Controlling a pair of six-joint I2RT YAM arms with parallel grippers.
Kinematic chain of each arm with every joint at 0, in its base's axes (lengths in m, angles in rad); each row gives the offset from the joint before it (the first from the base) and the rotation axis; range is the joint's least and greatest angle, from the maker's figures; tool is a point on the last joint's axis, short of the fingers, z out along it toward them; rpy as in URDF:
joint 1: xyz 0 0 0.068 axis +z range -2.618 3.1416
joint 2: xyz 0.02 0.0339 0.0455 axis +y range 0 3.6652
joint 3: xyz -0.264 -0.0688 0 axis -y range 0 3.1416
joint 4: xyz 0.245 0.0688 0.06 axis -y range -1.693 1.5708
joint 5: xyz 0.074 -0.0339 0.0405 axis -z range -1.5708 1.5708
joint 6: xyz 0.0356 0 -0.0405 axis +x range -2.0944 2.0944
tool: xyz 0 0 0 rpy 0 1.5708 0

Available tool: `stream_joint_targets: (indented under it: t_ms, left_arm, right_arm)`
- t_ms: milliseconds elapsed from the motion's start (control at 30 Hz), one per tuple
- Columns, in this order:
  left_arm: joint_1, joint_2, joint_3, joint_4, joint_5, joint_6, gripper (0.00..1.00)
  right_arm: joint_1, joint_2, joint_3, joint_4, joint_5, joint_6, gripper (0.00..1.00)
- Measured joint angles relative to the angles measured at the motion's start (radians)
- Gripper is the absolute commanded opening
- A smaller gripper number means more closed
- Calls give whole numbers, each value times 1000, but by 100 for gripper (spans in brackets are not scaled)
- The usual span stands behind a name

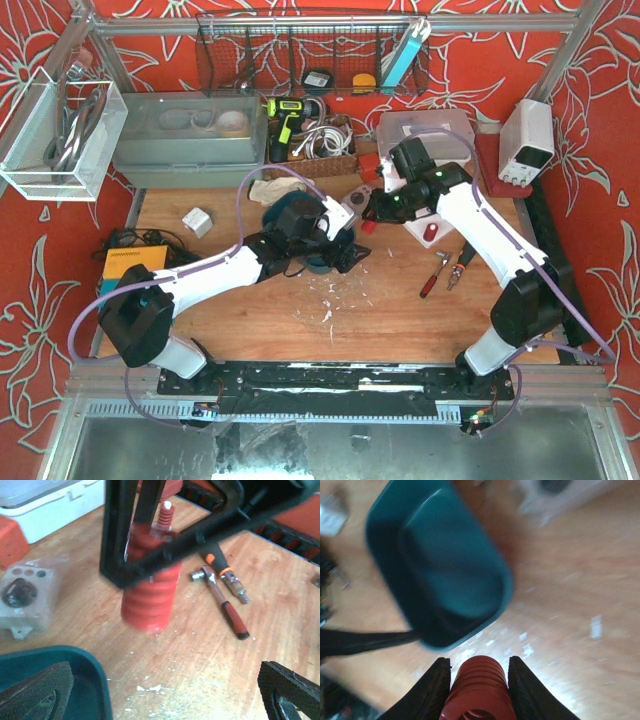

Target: Install the large spring

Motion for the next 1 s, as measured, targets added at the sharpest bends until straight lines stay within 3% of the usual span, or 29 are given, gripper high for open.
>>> stream_joint_targets:
  t_ms: [233,400,667,1000]
  left_arm:
    - [0,0,-1,-43,-172,-58,100]
    - [0,-4,-12,-106,-290,-89,100]
    - [0,-50,-75,-138,-351,-139,100]
    - [0,-63,-85,-142,-403,-143,100]
  right_arm:
    - [-16,-53,-119,192,423,-22,0]
    - [-42,0,-124,287,589,-51,0]
    - [-108,148,-90,343,668,-80,0]
    - [-150,196,-79,376,655,-71,0]
